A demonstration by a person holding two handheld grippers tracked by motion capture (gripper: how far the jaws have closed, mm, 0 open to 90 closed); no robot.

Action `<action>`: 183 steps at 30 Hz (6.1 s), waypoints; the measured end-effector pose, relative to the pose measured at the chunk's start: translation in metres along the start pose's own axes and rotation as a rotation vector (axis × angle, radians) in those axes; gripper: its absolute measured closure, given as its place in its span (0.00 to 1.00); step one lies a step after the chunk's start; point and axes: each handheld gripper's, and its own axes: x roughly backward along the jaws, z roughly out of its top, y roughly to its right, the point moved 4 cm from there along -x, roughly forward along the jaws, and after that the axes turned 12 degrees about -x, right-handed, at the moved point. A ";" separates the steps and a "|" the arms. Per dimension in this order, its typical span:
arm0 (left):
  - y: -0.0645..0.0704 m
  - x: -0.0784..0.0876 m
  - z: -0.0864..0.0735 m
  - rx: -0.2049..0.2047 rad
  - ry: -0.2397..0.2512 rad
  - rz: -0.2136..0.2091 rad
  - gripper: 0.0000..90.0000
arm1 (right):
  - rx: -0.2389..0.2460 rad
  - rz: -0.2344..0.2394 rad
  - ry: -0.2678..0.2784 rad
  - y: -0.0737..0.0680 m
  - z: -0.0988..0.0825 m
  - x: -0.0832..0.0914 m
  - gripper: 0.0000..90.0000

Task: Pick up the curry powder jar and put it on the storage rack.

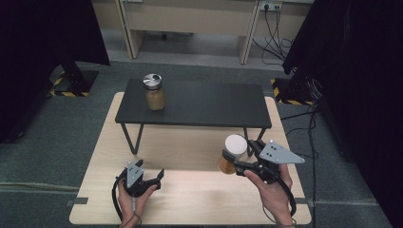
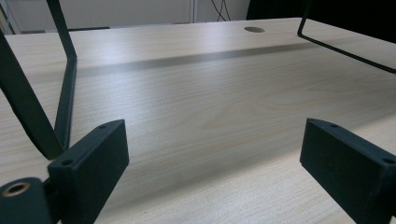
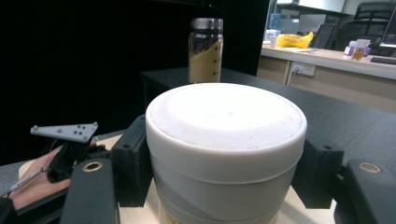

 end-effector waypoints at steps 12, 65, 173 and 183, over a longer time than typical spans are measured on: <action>0.000 0.000 0.000 0.001 0.001 -0.001 0.08 | 0.022 -0.019 0.020 0.001 0.037 -0.004 0.38; -0.002 0.000 -0.001 0.000 0.009 -0.012 0.08 | -0.049 -0.358 0.005 0.051 0.109 -0.100 0.38; -0.002 0.000 -0.001 0.012 0.004 -0.008 0.08 | -0.042 -0.409 0.067 0.034 0.077 -0.082 0.04; -0.001 0.000 -0.001 0.010 0.005 -0.006 0.08 | -0.032 -0.395 0.063 0.030 0.075 -0.074 0.03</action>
